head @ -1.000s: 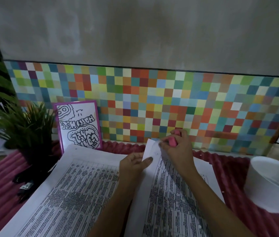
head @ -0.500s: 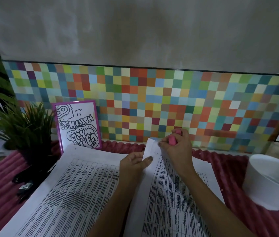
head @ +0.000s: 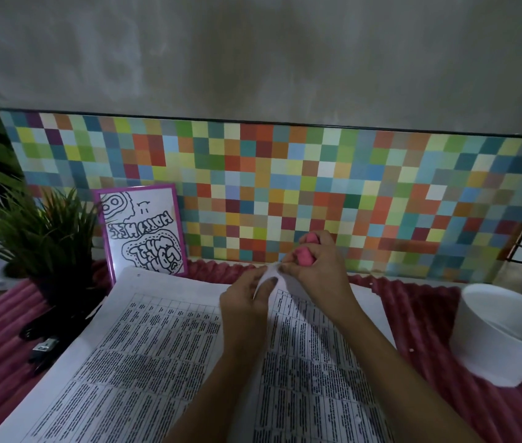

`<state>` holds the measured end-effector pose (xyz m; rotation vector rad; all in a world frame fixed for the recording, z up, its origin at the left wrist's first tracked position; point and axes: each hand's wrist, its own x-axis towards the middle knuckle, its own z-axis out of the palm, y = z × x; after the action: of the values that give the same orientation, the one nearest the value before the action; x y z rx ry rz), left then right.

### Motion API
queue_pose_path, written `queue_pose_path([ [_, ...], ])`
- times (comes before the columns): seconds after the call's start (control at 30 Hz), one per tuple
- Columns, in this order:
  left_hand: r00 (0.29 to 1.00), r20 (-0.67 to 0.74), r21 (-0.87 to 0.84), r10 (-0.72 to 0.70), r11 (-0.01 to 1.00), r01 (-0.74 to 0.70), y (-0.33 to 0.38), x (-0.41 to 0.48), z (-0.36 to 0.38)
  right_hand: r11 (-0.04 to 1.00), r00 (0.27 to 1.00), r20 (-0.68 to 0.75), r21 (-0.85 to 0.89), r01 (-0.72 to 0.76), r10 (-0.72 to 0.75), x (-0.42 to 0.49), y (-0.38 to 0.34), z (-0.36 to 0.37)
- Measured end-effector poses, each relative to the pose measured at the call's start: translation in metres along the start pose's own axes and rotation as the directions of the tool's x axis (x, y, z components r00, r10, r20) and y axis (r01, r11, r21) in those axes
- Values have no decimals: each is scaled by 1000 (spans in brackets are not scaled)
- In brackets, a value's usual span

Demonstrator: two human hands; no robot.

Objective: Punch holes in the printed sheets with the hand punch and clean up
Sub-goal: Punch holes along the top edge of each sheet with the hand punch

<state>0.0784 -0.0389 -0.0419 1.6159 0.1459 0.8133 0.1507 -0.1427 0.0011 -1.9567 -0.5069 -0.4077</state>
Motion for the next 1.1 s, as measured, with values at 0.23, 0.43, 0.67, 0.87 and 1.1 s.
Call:
queue_pose_path([
  [0.23, 996, 10, -130, -83, 988, 84, -1, -2, -1, 1000, 1000, -5, -25, 18, -18, -2, 2, 0],
  [0.43, 993, 24, -171, -114, 978, 116, -4, -1, 0, 1000, 999, 44, -5, 14, -13, -1, 2, -3],
  [0.67, 994, -1, -216, -111, 970, 108, -4, -1, 1, 998, 998, 25, 22, 51, -51, -3, 0, -3],
  [0.87, 992, -21, -236, -122, 965, 114, -3, -1, 1, 999, 999, 26, 12, 37, -38, -2, 1, -2],
  [1.1, 994, -42, -199, -96, 976, 86, -7, 0, 0, 999, 998, 22, -2, 54, -54, -3, 2, 1],
])
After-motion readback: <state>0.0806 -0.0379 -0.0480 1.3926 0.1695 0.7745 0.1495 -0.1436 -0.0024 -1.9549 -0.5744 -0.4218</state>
